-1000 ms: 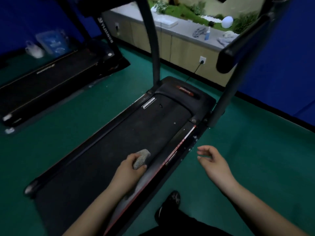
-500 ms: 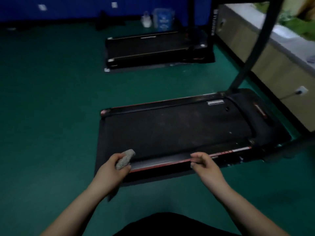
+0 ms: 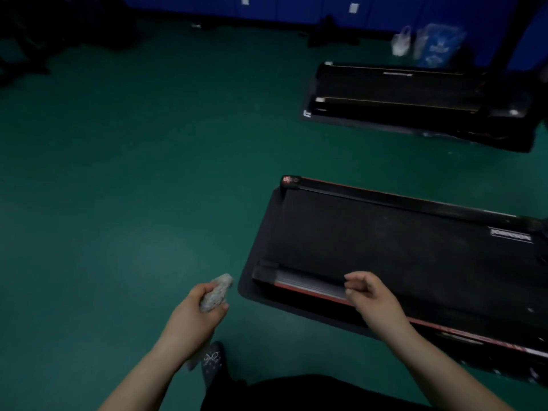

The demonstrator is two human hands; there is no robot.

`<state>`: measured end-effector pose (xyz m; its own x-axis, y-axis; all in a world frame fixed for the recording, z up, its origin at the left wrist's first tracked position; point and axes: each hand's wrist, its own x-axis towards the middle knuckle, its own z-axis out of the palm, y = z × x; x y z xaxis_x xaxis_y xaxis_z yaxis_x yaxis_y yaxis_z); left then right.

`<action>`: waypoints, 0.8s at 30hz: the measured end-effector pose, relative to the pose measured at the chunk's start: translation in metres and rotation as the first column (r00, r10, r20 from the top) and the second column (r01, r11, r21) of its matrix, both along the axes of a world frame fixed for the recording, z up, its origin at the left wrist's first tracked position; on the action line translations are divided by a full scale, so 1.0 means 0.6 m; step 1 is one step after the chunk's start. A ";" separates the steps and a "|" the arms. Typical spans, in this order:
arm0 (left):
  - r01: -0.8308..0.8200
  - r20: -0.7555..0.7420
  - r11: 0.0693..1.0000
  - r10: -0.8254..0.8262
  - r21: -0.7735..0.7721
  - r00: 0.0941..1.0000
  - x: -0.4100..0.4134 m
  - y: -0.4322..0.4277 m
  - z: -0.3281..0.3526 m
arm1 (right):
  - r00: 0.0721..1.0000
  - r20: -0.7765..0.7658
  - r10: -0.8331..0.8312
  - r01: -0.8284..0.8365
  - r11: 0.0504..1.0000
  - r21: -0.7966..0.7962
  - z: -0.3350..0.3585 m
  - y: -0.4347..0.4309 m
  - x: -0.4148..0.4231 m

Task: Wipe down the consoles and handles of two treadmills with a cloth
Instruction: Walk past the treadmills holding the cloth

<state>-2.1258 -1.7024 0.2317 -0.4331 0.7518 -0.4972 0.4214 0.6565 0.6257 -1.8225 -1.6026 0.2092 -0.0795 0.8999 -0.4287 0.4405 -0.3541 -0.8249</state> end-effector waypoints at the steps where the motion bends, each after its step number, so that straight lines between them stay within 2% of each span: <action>1: -0.005 0.001 1.000 0.005 0.006 1.000 -0.033 0.001 -0.006 | 1.000 0.008 0.011 -0.011 1.000 -0.001 -0.002 0.011 -0.033; 7: 0.051 -0.020 0.999 -0.050 0.013 0.999 -0.228 0.027 -0.004 | 1.000 0.005 -0.009 0.009 1.000 0.007 -0.010 0.068 -0.253; 13: 0.062 -0.035 0.998 -0.062 0.001 0.997 -0.388 0.083 0.007 | 0.998 -0.040 0.047 -0.046 0.999 0.021 0.003 0.113 -0.452; 17: 0.021 -0.002 1.000 -0.021 0.005 1.000 -0.464 0.142 -0.003 | 0.994 -0.060 0.089 -0.089 0.996 0.005 0.010 0.166 -0.533; 24: 0.002 -0.038 1.000 -0.002 0.015 0.999 -0.605 0.347 -0.012 | 0.995 -0.045 0.088 -0.088 0.996 0.010 -0.008 0.363 -0.634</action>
<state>-2.4891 -1.4943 0.2246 -0.4500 0.7599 -0.4692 0.4460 0.6464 0.6191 -2.2030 -1.3850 0.2046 -0.1774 0.8918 -0.4161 0.4321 -0.3094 -0.8471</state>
